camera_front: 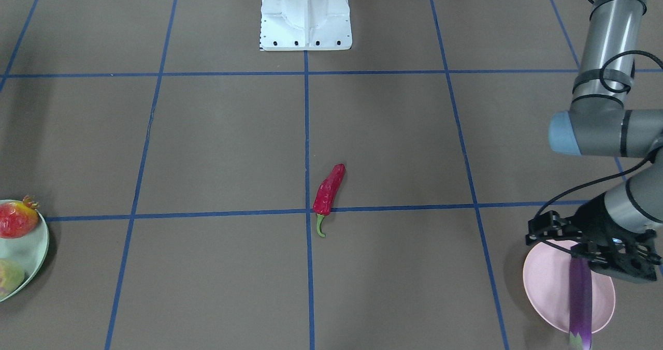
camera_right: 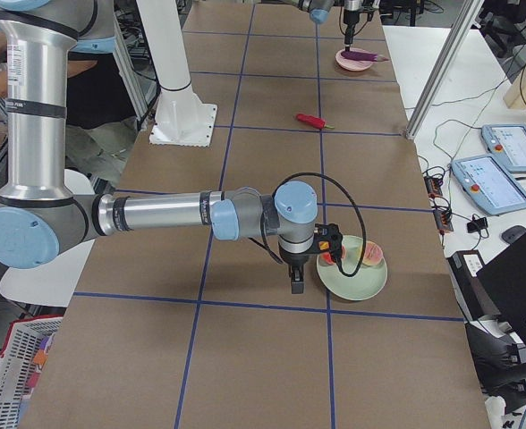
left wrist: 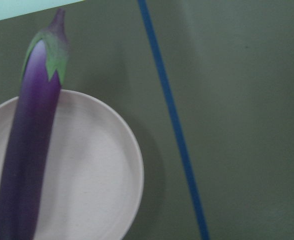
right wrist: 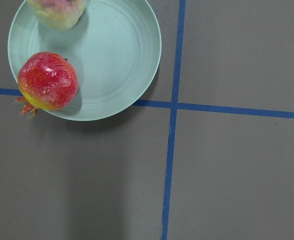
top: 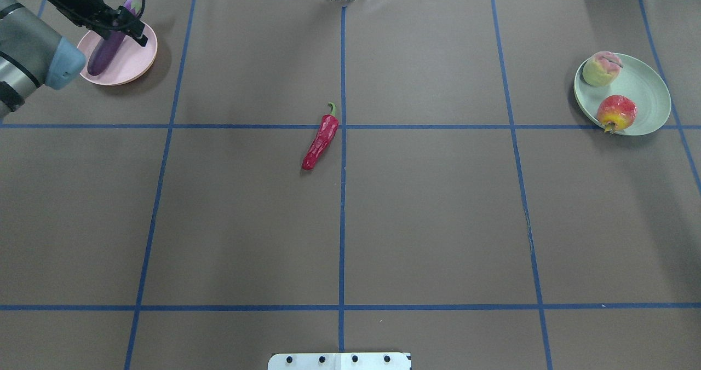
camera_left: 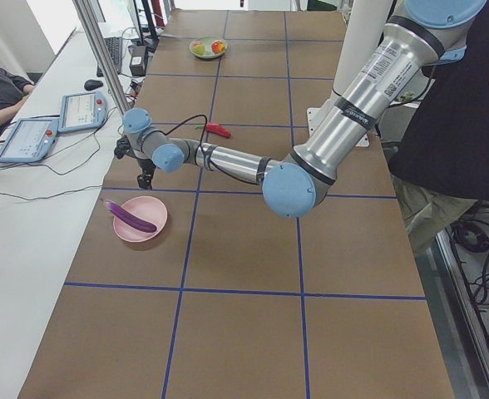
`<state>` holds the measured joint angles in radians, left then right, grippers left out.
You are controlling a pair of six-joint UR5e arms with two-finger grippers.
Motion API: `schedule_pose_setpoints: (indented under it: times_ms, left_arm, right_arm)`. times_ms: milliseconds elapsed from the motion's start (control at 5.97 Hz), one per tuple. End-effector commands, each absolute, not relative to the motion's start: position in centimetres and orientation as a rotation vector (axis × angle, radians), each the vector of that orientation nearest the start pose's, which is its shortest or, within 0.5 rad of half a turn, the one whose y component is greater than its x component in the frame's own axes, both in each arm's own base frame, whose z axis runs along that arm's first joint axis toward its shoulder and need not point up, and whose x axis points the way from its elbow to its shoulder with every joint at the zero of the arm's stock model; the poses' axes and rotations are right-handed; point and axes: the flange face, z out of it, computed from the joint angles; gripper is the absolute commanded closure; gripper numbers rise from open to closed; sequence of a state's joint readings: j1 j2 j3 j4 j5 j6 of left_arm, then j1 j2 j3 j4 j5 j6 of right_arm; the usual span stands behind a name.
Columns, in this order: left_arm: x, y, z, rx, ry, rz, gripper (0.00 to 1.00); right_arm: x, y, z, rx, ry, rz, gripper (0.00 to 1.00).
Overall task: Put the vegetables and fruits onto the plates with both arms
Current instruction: 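Carry the eggplant with the left gripper onto the pink plate and release, then move the left gripper to the red chili pepper and grasp it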
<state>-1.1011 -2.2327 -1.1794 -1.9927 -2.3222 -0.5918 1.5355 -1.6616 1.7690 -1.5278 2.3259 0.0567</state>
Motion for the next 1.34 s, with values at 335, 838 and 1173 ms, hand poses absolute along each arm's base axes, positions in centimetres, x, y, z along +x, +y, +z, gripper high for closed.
schedule_pose_setpoints:
  times_ms: [335, 838, 1173]
  left_arm:
    - [56.4, -57.4, 23.6, 0.203, 0.918, 0.053, 0.01]
    - [61.4, -53.3, 21.0, 0.208, 0.841, 0.053, 0.13]
    - [61.4, -53.4, 21.3, 0.205, 0.836, 0.050, 0.71]
  right_arm:
    - [4.9, -46.4, 60.0, 0.110, -0.759, -0.037, 0.00]
    - [4.9, -46.4, 60.0, 0.110, -0.759, -0.037, 0.00]
    - [4.9, -46.4, 59.8, 0.113, -0.759, -0.038, 0.00]
